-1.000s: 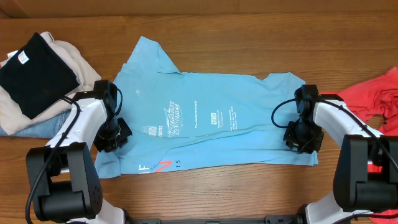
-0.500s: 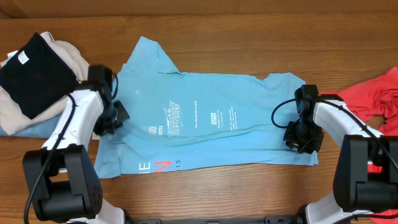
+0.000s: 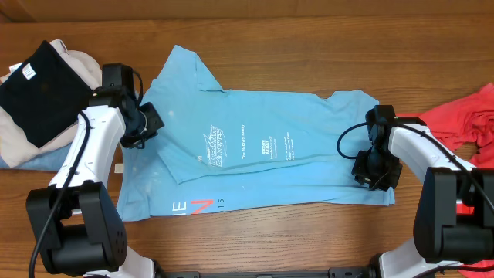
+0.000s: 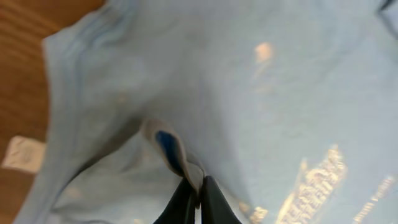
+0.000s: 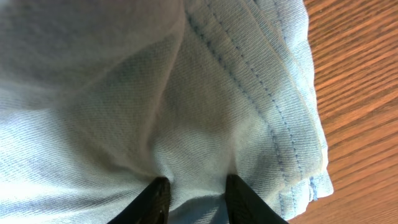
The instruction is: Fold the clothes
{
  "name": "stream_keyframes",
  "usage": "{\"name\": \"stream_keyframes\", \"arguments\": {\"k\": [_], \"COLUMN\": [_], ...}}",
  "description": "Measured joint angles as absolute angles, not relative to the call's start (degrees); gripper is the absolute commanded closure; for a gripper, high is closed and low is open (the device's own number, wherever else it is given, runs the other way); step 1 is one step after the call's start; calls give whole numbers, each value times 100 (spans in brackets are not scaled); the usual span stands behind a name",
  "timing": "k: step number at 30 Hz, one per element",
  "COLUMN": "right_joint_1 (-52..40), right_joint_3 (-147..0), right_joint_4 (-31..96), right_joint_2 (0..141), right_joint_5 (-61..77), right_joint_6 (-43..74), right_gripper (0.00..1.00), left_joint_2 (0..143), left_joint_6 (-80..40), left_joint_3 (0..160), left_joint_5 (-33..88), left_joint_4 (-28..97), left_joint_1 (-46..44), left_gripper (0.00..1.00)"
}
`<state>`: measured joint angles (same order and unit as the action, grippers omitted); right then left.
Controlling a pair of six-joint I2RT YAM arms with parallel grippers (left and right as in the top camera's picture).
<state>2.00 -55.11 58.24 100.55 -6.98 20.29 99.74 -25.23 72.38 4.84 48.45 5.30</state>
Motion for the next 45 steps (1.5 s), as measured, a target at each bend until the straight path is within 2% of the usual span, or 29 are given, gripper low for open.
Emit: {"name": "stream_keyframes", "arguments": {"k": [4, 21, 29, 35, 45], "right_joint_1": [200, 200, 200, 200, 200], "right_joint_3": [-5511, -5505, -5505, -5505, -5505], "right_joint_4": [5826, 5828, 5828, 5830, 5828], "right_joint_2": [10055, 10049, 10049, 10049, 10049], "right_joint_5": [-709, -746, -749, -751, -751], "right_joint_6": [2032, 2029, 2027, 2029, 2027], "right_gripper": [63, 63, 62, 62, 62], "left_joint_2": [9974, 9974, 9974, 9974, 9974], "left_joint_6": [-2414, -2226, -2228, -2303, -2707], "left_joint_3": [7238, 7238, 7247, 7247, 7006], "left_joint_5": [770, 1374, 1315, 650, -440], "left_joint_4": [4635, 4099, 5695, 6781, 7166], "left_joint_1": [530, 530, 530, 530, 530], "left_gripper": [96, 94, 96, 96, 96]}}
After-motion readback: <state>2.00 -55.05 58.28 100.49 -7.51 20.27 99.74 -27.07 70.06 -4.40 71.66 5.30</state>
